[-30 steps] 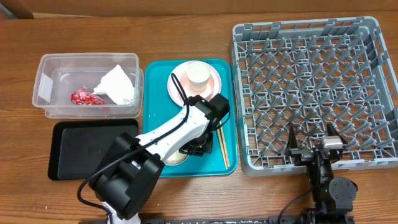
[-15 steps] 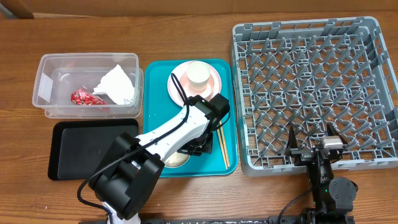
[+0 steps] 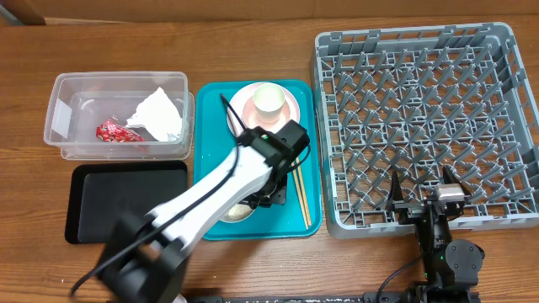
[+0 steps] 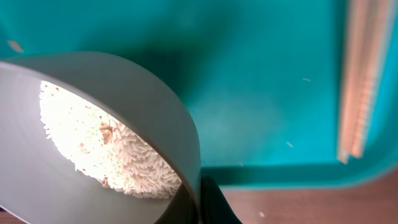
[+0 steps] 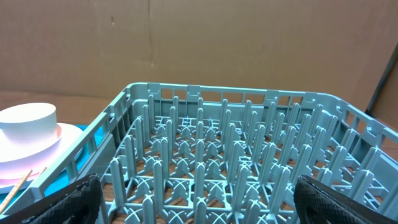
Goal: Sort waste into correct bins and load items into the dishwasher
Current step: 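Carry the bowl over the black tray and tip out the rice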
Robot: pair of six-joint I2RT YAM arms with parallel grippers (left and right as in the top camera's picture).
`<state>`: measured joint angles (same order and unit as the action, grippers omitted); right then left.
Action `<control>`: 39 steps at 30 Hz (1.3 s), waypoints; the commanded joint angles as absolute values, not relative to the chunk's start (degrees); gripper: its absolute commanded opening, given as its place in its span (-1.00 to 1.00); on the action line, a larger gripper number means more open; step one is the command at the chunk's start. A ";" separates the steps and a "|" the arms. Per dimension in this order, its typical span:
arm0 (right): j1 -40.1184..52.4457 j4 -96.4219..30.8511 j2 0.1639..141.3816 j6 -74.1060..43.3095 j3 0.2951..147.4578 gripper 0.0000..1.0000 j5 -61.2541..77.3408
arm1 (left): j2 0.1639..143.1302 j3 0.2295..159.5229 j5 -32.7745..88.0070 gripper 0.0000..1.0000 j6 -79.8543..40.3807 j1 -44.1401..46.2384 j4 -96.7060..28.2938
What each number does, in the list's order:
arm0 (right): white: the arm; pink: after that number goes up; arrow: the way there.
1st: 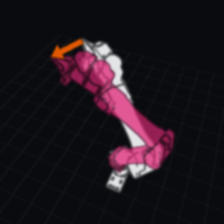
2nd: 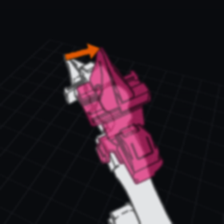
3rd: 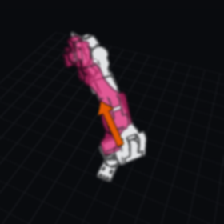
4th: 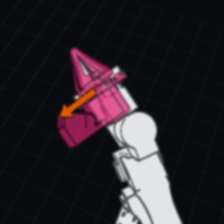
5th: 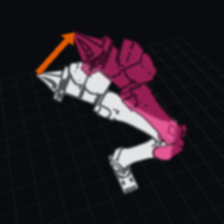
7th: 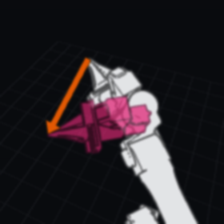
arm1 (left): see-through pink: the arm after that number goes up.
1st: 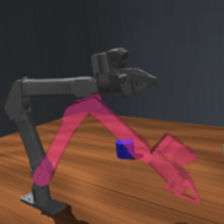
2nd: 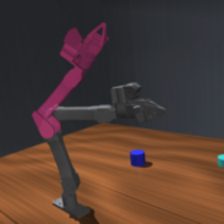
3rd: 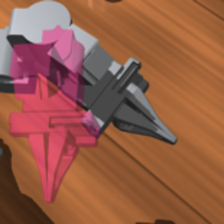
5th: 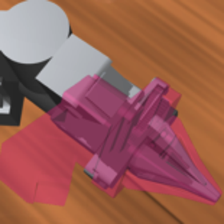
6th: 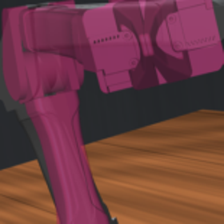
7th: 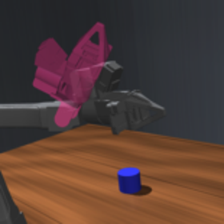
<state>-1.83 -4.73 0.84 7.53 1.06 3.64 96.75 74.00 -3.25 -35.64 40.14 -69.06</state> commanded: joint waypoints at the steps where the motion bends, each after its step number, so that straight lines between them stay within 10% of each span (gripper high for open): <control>1: -1.61 -4.40 0.23 7.55 0.47 1.00 3.75 | 89.93 75.61 -3.31 -0.92 -33.26 39.03 -70.43; 39: -1.61 -4.40 0.23 7.53 0.47 1.00 3.75 | 81.14 63.22 52.47 -0.92 4.29 -30.20 -66.04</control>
<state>-1.83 -4.71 0.84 7.53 1.06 3.64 82.13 64.40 42.54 -1.30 -26.74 -66.43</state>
